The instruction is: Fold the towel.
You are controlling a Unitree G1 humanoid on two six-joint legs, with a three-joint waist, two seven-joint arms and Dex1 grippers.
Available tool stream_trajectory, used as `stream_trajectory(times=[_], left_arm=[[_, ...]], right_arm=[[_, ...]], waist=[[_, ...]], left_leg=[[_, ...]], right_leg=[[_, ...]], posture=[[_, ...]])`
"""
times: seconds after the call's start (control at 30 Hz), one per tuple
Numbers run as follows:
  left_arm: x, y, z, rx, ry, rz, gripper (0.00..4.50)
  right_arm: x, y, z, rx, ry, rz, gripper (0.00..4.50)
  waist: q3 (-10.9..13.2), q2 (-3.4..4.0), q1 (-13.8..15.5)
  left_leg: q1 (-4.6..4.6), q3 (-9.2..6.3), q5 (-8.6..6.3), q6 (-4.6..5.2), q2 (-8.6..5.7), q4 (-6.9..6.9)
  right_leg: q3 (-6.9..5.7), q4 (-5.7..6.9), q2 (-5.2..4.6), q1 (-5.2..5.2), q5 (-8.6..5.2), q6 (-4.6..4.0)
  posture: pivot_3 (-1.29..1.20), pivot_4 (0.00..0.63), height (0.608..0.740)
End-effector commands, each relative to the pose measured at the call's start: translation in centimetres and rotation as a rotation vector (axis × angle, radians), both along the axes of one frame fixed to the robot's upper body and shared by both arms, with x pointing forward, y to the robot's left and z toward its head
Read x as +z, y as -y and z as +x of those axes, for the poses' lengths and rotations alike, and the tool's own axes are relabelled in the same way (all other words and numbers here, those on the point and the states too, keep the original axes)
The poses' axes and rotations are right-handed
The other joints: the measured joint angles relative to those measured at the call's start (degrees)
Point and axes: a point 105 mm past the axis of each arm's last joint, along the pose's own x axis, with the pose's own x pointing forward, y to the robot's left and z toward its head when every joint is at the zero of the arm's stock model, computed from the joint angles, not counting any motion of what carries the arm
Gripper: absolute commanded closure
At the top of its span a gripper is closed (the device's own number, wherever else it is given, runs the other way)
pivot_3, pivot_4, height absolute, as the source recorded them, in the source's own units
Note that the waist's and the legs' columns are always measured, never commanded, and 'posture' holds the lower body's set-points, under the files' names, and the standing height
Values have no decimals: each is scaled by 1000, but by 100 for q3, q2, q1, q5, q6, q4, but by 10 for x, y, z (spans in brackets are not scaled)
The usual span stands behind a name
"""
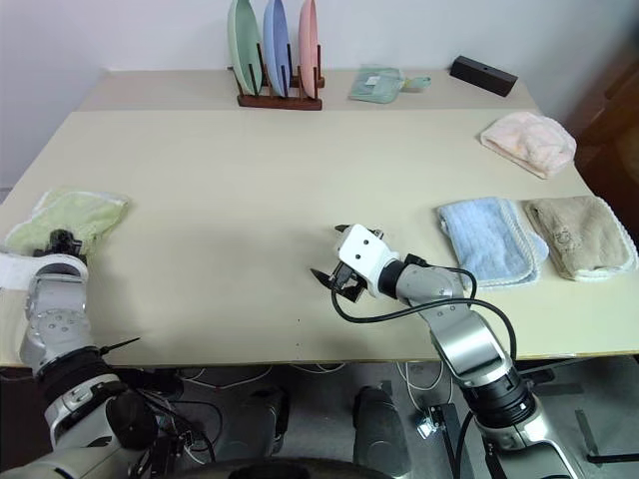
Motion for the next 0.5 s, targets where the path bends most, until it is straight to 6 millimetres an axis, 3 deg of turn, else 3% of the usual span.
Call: stream_trajectory(times=[0.03, 0.17, 0.27, 0.33, 0.37, 0.5], left_arm=[[7, -24, -26, 150, -49, 49, 978], [33, -40, -50, 242, -47, 194, 978], [74, -35, -47, 178, -39, 429, 978], [106, -8, -28, 5, -22, 661, 978], [113, 3, -22, -51, -18, 723, 978], [114, 70, 3, -415, -10, 961, 978]], right_arm=[[9, -1, 1, -6, 36, 32, 0], [5, 1, -1, -2, 20, 26, 0], [-1, 6, -1, -5, 0, 15, 0], [-3, 9, 1, -17, -10, 15, 0], [-3, 11, 2, -20, -12, 15, 0], [0, 21, 8, -62, -4, 23, 0]], waist=[[0, 0, -49], [1, -4, -90], [2, -10, -73], [3, -15, -36], [3, -14, -10], [1, -6, 27]], left_leg=[[1, 1, 0, 0, 0, -2], [3, -1, 0, 0, 2, -5], [2, 0, 0, 0, 3, -7], [0, 0, -1, -1, 2, -6], [-3, 0, -1, -1, 1, -4], [-2, 3, -1, -2, -5, -4]], right_leg=[[1, 0, 0, 0, 0, 0], [0, 1, 1, -2, 0, 0], [-1, 2, 3, -4, -1, -1], [-1, 2, 2, -2, -1, -3], [-3, 0, 1, -1, -2, -5], [5, -4, -3, 3, -12, -22]], posture=[[0, 150, 740], [0, 150, 740], [0, 150, 740], [0, 150, 740], [0, 150, 740], [0, 150, 740]])
